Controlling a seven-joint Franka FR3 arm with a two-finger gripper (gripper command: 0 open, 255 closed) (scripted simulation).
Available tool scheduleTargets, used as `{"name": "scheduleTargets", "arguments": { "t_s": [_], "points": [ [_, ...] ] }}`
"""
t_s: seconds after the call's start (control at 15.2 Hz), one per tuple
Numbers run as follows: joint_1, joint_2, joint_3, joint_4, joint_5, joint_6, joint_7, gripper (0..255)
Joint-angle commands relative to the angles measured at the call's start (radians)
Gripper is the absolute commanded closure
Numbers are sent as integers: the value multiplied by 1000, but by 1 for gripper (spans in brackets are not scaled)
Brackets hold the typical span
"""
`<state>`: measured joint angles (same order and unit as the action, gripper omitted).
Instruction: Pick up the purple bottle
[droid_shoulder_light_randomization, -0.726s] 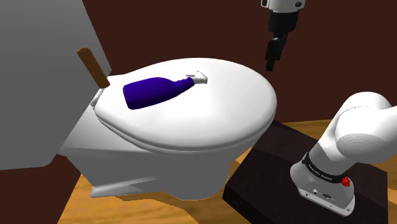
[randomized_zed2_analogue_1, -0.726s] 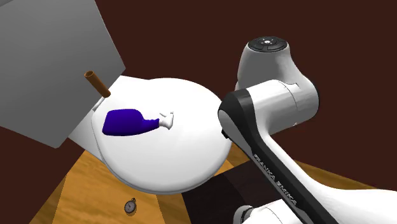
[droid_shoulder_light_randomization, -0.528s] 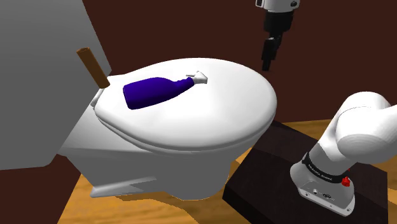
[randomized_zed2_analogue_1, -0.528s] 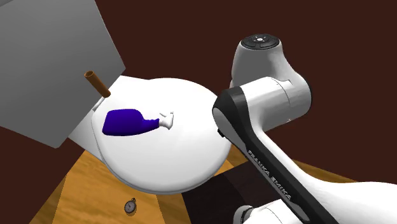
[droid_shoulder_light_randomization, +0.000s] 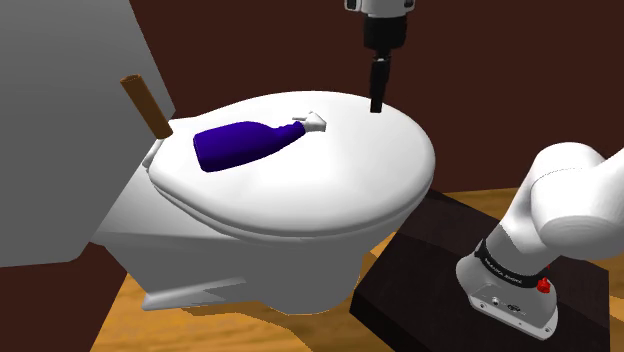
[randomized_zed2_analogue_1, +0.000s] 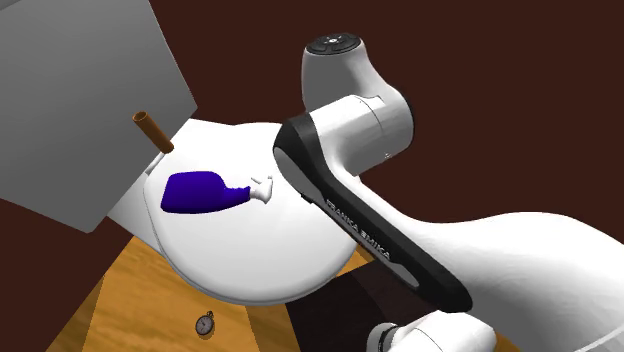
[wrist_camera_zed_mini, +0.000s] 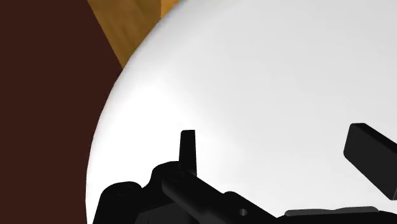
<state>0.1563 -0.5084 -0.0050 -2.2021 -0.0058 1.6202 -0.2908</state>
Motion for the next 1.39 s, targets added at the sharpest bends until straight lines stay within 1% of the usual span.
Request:
{"name": "scheduleTargets", "arguments": {
  "t_s": [0.0,0.46,1.06,1.32],
  "points": [
    [28,58,13,57,14,3,-36,0],
    [114,233,67,240,54,6,-149,0],
    [211,431,153,489,82,-31,-278,0],
    [211,423,153,425,83,25,-282,0]
  ]
}}
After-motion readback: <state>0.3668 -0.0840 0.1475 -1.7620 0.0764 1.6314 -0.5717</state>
